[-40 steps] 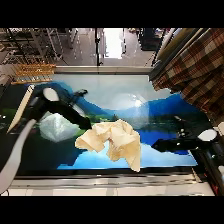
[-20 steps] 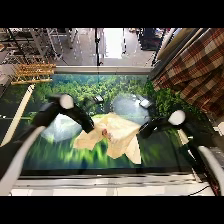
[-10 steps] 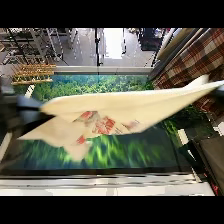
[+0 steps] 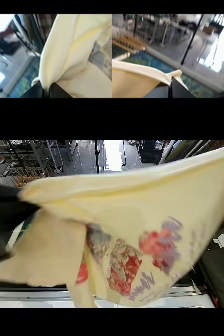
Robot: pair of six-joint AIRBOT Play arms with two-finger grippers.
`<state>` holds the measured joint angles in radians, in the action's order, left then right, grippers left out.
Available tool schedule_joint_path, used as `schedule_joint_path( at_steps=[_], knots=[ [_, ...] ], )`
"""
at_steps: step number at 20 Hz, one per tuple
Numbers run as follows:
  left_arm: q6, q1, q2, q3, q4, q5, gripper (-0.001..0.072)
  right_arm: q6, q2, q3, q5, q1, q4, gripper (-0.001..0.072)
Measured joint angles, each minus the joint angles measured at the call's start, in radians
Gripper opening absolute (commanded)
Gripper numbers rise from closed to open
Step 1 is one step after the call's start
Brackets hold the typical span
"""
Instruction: Fold the clothes and pants, and hang the long-sleeved shirts on hangers.
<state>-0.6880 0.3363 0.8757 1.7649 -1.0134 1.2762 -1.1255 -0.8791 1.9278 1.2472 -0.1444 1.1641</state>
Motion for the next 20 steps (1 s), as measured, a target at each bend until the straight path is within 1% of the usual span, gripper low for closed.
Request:
schedule_joint_path(
  at_steps=[3,5,6,7,8,9,10,11,13,14,15,16,17,19,20],
  knots=[
    [0.002,-0.063,0.261,0.000,0.021,0.053,0.0008,-0.003,-0.185,-0.122,-0.023,0.000,0.052,0.0015],
    [0.027,-0.138,0.473,0.000,0.082,0.069,0.0009,-0.004,-0.338,-0.198,-0.080,0.003,0.094,0.0016],
    [0.034,-0.184,0.583,0.001,0.131,0.071,0.0089,-0.009,-0.426,-0.228,-0.133,0.006,0.106,0.0018],
    [0.026,-0.232,0.687,0.004,0.175,0.064,0.0480,-0.026,-0.511,-0.248,-0.193,0.014,0.115,0.0043],
    [-0.011,-0.278,0.773,0.011,0.208,0.049,0.0705,-0.059,-0.590,-0.262,-0.275,0.027,0.127,0.0323],
    [-0.066,-0.327,0.845,0.020,0.234,0.037,0.0694,-0.112,-0.667,-0.271,-0.364,0.046,0.132,0.0563],
    [-0.137,-0.379,0.907,0.028,0.258,0.028,0.0691,-0.170,-0.732,-0.275,-0.431,0.069,0.126,0.0568],
    [-0.202,-0.431,0.952,0.035,0.275,0.027,0.0686,-0.219,-0.778,-0.277,-0.469,0.095,0.111,0.0567],
    [-0.326,-0.529,1.003,0.043,0.294,0.047,0.0479,-0.285,-0.832,-0.277,-0.484,0.161,0.089,0.0566],
    [-0.389,-0.569,1.018,0.044,0.290,0.081,0.0455,-0.301,-0.848,-0.278,-0.444,0.201,0.075,0.0562],
    [-0.452,-0.602,1.029,0.043,0.270,0.119,0.0453,-0.303,-0.858,-0.283,-0.386,0.239,0.053,0.0555],
    [-0.512,-0.628,1.035,0.035,0.238,0.166,0.0383,-0.289,-0.865,-0.295,-0.313,0.280,0.014,0.0500],
    [-0.553,-0.637,1.035,0.017,0.215,0.217,0.0317,-0.265,-0.867,-0.318,-0.241,0.317,-0.032,0.0500],
    [-0.603,-0.635,0.998,-0.079,0.155,0.271,0.0319,-0.197,-0.851,-0.410,-0.101,0.381,-0.136,0.0504],
    [-0.610,-0.626,0.962,-0.151,0.137,0.272,0.0331,-0.156,-0.830,-0.480,-0.041,0.406,-0.189,0.0505]
  ],
)
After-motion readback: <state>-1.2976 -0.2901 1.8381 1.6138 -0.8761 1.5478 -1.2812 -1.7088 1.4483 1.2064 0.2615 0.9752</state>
